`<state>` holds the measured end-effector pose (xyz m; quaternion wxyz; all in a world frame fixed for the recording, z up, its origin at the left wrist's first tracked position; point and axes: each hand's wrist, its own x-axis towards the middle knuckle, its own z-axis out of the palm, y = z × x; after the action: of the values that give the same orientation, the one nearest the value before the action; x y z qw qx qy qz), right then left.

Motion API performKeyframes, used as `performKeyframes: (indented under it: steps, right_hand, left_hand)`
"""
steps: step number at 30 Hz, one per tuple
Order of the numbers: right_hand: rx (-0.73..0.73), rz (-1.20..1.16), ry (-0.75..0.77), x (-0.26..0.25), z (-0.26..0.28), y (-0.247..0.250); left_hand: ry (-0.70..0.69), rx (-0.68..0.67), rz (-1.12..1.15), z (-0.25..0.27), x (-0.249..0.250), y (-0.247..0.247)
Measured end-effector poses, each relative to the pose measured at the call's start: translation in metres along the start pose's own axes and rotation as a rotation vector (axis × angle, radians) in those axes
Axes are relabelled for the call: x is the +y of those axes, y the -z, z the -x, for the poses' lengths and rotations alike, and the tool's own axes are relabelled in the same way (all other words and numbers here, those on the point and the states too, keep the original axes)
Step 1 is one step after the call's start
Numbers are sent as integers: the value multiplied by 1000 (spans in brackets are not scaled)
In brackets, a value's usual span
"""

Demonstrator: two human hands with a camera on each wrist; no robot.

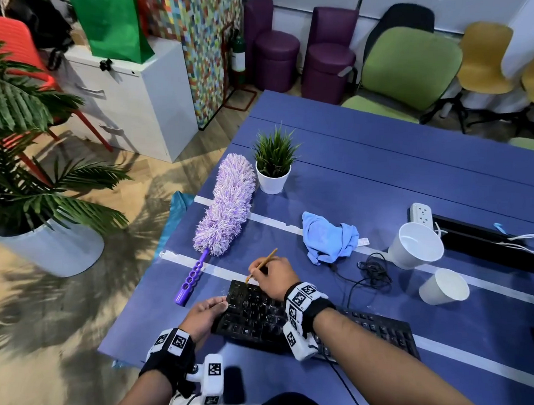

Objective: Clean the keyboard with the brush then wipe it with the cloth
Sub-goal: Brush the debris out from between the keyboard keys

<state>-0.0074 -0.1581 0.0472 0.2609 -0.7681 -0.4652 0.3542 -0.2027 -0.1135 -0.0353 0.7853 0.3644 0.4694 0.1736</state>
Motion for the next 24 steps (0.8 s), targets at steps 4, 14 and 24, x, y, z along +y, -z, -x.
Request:
performKeyframes:
  steps: [4,14,24]
  right_hand:
    - [-78,-49,-13,-8,2,0]
    - [-61,67,44,-16,1,-8]
    - [-23,-171,-41,-3,19,0]
  left_hand:
    - [2,-3,-7,0,-1,2]
    - [-22,30,-24,0,-1,1]
    - [-23,-59,-31,3,-1,2]
